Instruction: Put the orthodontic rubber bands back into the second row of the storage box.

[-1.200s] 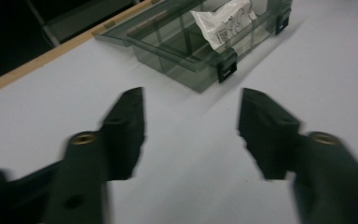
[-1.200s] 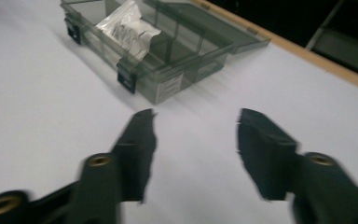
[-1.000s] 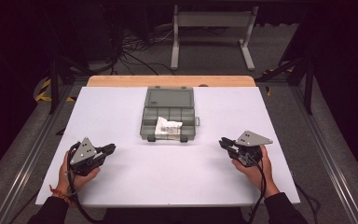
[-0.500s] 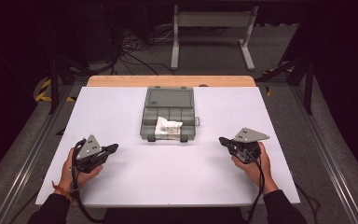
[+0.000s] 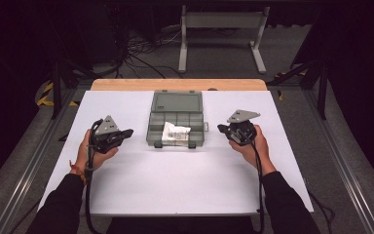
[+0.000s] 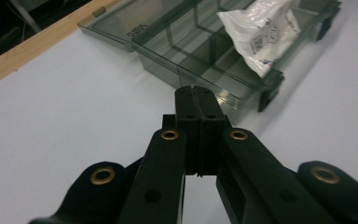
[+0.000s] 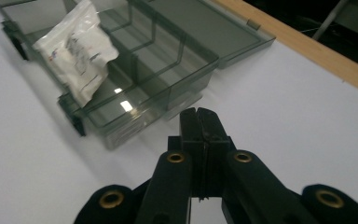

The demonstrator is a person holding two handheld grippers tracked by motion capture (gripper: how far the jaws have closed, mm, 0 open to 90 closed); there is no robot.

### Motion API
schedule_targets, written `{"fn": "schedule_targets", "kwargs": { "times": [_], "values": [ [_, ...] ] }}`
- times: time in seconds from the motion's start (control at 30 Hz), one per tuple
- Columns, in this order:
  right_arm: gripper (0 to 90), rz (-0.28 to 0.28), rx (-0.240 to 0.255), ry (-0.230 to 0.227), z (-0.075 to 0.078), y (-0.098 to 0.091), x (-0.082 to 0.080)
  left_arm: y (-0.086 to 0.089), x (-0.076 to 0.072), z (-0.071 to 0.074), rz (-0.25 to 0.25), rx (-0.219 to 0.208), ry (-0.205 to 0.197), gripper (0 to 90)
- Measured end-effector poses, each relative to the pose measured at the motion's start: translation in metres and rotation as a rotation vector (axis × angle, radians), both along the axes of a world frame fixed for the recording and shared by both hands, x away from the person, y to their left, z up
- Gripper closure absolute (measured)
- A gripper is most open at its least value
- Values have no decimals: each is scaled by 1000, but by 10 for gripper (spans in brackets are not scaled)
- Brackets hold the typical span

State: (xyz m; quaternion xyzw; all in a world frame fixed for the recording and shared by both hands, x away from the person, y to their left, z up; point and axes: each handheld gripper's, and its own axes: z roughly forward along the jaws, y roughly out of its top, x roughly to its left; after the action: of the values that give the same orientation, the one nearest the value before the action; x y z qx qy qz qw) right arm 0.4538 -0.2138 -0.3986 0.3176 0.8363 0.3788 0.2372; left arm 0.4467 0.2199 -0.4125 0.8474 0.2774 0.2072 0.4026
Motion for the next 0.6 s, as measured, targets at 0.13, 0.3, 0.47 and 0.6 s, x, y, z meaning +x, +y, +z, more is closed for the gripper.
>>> {"fn": "schedule_targets", "kwargs": {
  "times": [0.13,0.3,0.47,0.6],
  "values": [
    [900,-2,-11,16,11,9,21,-6,25,7,13,12,14,899],
    [900,0,-49,65,19,22,45,-9,49,14,34,-9,26,899],
    [900,-16,-52,63,23,29,58,-12,65,18,65,1,47,898],
    [900,-28,-62,63,23,32,68,-12,74,19,90,24,60,899]
  ]
}}
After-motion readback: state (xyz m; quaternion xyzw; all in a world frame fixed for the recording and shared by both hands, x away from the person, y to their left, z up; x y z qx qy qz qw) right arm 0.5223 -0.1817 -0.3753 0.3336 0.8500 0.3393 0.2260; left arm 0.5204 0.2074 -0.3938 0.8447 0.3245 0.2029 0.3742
